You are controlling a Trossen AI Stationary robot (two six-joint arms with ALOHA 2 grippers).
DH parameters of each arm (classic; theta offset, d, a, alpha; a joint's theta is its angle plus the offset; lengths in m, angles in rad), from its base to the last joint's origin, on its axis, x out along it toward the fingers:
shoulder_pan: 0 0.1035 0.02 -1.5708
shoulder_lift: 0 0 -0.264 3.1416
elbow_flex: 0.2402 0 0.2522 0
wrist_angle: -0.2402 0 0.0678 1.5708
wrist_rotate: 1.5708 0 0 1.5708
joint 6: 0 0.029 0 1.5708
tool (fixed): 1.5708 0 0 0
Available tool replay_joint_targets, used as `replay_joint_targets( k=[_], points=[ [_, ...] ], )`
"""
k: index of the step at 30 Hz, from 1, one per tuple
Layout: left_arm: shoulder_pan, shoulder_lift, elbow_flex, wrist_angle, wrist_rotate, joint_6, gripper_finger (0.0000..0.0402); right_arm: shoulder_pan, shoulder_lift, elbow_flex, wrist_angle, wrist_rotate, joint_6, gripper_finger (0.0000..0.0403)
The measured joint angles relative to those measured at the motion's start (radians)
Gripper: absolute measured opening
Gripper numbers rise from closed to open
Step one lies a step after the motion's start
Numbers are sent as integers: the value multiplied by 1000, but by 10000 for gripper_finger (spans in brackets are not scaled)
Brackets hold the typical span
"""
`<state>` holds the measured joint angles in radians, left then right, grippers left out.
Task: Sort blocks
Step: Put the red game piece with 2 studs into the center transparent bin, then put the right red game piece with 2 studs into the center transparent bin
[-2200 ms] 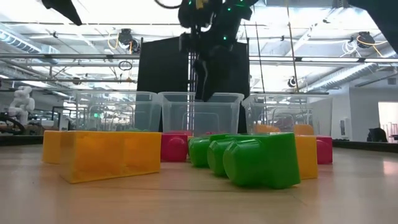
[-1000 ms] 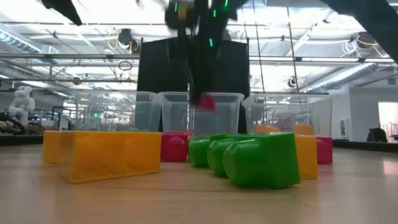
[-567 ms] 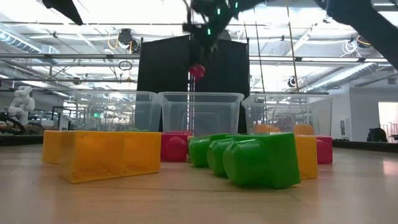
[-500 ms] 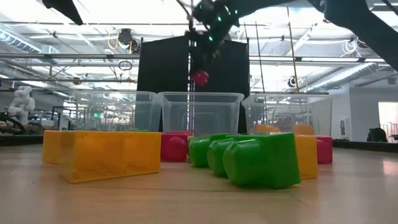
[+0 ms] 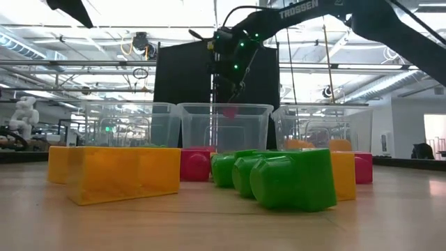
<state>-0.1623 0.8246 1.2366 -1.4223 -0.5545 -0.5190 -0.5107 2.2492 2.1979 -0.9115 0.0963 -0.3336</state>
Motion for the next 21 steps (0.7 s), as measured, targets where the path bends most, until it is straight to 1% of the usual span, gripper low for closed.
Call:
replay_joint_targets(
  k=[3, 5, 6, 8, 11, 14, 17, 21],
  points=[
    [0, 0, 0, 0, 0, 0, 0, 1, 1, 0, 0, -27, 0, 219],
    [0, 0, 0, 0, 0, 0, 0, 5, 1, 0, 1, -25, 0, 262],
    [0, 0, 0, 0, 0, 0, 0, 7, 0, 0, -2, -25, 0, 276],
    [0, 0, 0, 0, 0, -1, 0, 13, -7, 0, -5, -25, 0, 293],
    [0, 0, 0, 0, 0, -1, 0, 31, -30, 26, -20, -36, 0, 295],
    [0, 0, 0, 0, 0, -3, 0, 72, -64, 68, -23, -142, 4, 285],
    [0, 0, 0, 0, 0, -3, 0, 149, -87, 101, -11, -231, -25, 275],
    [0, 0, 0, 0, 0, -3, 0, 261, -76, 105, 9, -242, -148, 270]
  ],
)
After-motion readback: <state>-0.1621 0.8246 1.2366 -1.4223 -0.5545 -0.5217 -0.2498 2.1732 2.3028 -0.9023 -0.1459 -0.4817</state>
